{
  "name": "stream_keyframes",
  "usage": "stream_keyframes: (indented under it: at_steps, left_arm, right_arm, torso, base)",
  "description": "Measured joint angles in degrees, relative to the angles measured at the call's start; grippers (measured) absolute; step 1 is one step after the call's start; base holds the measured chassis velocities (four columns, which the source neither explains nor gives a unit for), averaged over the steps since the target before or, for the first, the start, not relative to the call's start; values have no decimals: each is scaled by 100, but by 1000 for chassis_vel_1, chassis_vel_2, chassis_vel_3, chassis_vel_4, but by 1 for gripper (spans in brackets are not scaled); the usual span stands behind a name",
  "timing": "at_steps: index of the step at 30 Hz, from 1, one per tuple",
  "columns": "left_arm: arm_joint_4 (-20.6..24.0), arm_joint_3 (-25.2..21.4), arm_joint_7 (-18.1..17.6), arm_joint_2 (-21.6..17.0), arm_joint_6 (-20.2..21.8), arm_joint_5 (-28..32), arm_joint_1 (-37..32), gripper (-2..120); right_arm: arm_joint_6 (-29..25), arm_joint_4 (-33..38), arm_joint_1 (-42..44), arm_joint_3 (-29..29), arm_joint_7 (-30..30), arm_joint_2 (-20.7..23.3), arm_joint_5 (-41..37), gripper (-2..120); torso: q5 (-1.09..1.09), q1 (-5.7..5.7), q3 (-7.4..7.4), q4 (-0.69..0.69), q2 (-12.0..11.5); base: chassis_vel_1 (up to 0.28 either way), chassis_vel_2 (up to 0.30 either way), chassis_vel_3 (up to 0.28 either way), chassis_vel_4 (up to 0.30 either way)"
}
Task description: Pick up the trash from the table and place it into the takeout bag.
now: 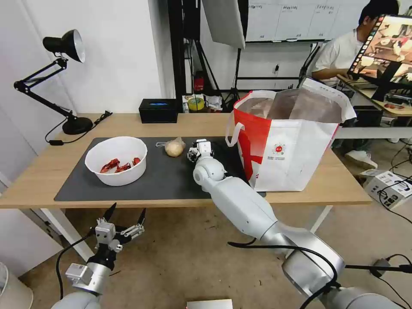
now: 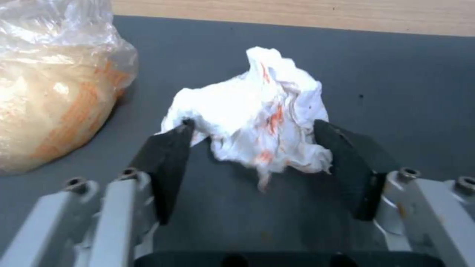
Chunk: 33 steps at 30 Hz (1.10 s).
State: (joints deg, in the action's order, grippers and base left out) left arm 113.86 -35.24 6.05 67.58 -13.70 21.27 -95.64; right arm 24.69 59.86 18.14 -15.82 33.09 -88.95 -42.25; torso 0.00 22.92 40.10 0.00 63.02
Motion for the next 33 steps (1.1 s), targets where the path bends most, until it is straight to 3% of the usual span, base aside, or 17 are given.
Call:
stream_keyframes:
  at_steps: [7,20,33]
  left_arm:
    - [-1,26,0,12,-7,-25,6,100]
    - [11,30,0,30,-13,-41,-19,100]
    - [51,4,-1,18,-26,-41,-36,100]
  right_arm:
    - [-2,33,38,18,15,0,1,31]
    - [-34,71,70,42,23,-20,9,1]
    - [-234,429,112,22,170,130,56,0]
  torso:
    - [0,0,0,0,0]
    - [0,0,0,1,0]
    - [0,0,0,1,0]
  base:
    - [0,0,0,0]
    - [0,0,0,0]
    - [0,0,0,0]
